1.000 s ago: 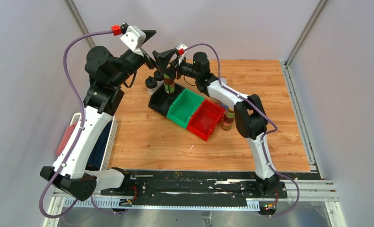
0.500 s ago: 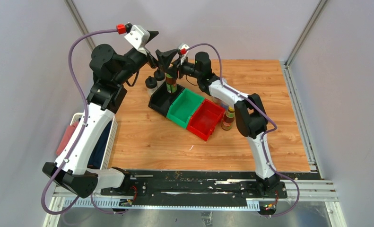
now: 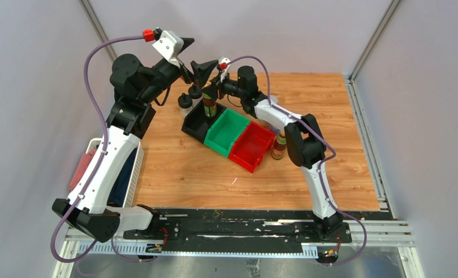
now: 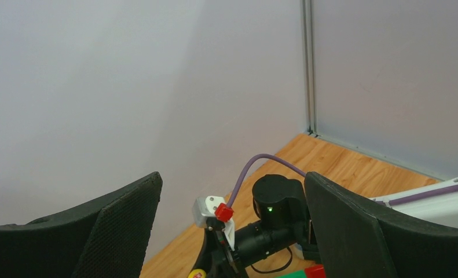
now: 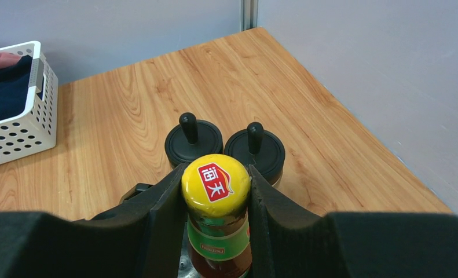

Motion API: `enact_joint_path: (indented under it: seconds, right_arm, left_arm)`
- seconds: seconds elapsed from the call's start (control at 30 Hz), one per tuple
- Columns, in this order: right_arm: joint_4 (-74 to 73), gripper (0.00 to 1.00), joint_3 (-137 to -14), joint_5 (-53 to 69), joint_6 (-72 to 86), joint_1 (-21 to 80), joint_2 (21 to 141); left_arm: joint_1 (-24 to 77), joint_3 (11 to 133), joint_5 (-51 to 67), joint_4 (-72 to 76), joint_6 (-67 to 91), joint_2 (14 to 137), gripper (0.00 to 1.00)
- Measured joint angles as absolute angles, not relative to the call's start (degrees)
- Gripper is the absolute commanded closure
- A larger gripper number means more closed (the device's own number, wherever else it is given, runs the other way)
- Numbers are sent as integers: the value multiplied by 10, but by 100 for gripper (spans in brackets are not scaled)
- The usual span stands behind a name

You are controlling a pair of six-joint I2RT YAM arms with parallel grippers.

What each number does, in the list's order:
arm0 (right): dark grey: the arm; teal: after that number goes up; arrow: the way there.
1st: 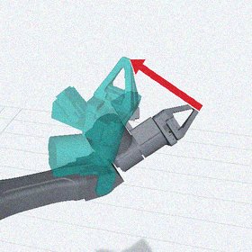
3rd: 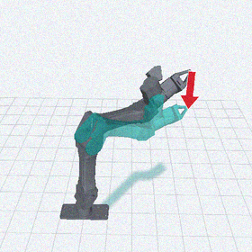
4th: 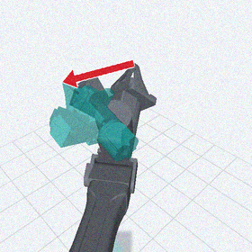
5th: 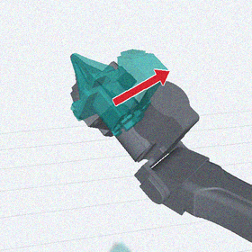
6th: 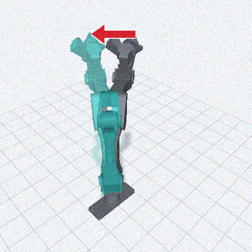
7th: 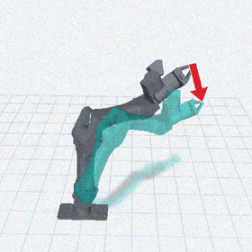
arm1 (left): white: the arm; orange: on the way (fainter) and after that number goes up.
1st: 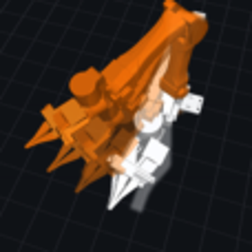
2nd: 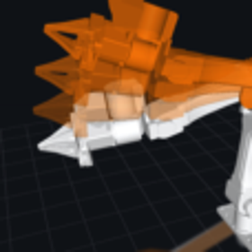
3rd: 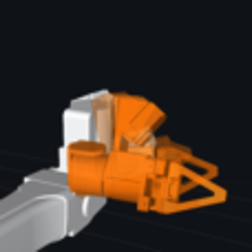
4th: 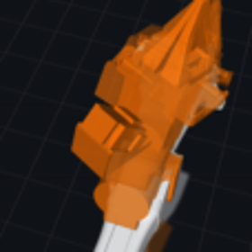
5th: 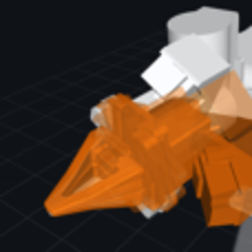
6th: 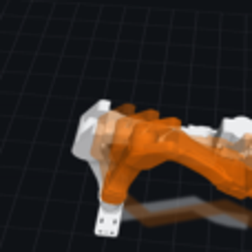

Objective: Organize the condiment bottles
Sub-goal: Place the bottle in the storage box.

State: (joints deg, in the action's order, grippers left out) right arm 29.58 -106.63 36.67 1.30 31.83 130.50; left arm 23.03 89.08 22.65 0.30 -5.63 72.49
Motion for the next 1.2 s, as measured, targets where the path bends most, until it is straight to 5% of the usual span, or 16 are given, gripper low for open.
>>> enact_joint_path:
  seconds: [1.03,1.2]
  right_arm:
    - [335,100,-1036,373,-27,318,1322]
    - [361,66,-1020,373,-26,318,1320]
  left_arm:
    - [230,883,232,13,-59,725,0]
    - [230,883,236,15,-59,725,0]
